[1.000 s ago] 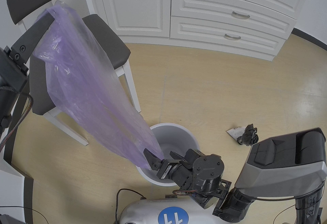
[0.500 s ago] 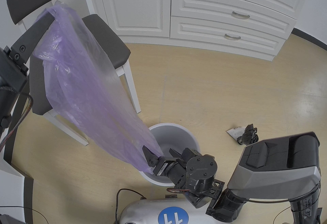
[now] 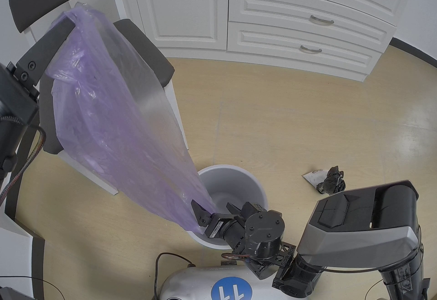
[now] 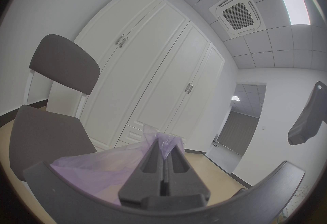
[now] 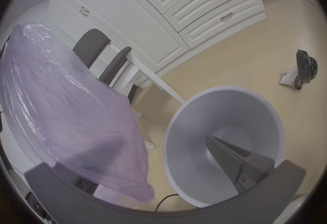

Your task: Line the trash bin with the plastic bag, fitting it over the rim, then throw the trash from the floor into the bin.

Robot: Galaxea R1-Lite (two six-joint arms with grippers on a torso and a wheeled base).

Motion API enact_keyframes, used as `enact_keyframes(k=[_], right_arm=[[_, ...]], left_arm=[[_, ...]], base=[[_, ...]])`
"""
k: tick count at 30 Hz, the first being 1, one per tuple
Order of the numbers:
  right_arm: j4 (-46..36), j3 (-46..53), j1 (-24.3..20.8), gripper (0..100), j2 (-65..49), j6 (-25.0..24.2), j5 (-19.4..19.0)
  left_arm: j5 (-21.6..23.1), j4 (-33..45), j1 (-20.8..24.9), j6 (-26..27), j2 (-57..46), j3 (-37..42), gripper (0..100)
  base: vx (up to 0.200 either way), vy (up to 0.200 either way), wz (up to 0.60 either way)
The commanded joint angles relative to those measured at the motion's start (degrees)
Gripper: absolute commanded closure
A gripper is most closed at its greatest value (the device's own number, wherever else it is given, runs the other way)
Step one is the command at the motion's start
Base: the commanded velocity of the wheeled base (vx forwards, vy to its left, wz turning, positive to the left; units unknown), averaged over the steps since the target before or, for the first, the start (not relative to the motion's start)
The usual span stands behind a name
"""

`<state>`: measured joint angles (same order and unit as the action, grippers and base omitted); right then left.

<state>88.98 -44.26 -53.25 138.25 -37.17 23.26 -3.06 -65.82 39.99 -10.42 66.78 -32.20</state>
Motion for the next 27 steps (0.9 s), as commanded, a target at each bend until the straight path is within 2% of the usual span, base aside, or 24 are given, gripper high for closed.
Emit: enact_keyframes(k=[1, 17, 18, 27], right_arm=[[1.0, 0.0, 0.0, 0, 0.0, 0.0, 0.0], [1.0, -0.1, -0.1, 0, -0.4, 0.0, 0.0], [1.0, -0.1, -0.1, 100, -0.5, 0.0, 0.0], [1.0, 0.1, -0.1, 100, -4.6, 0.9, 1.6]], left_arm=[[0.0, 0.0, 0.0, 0.0, 0.1, 0.0, 100], [0.0, 0.0, 0.0, -0.7, 0.2, -0.1, 100], [0.0, 0.0, 0.0, -0.7, 0.2, -0.1, 100], [0.1, 0.0, 0.0, -1.6, 0.8, 0.0, 100]], base=[[0.000, 0.000, 0.00], [0.000, 0.000, 0.00], [0.000, 0.000, 0.00], [0.000, 0.000, 0.00]])
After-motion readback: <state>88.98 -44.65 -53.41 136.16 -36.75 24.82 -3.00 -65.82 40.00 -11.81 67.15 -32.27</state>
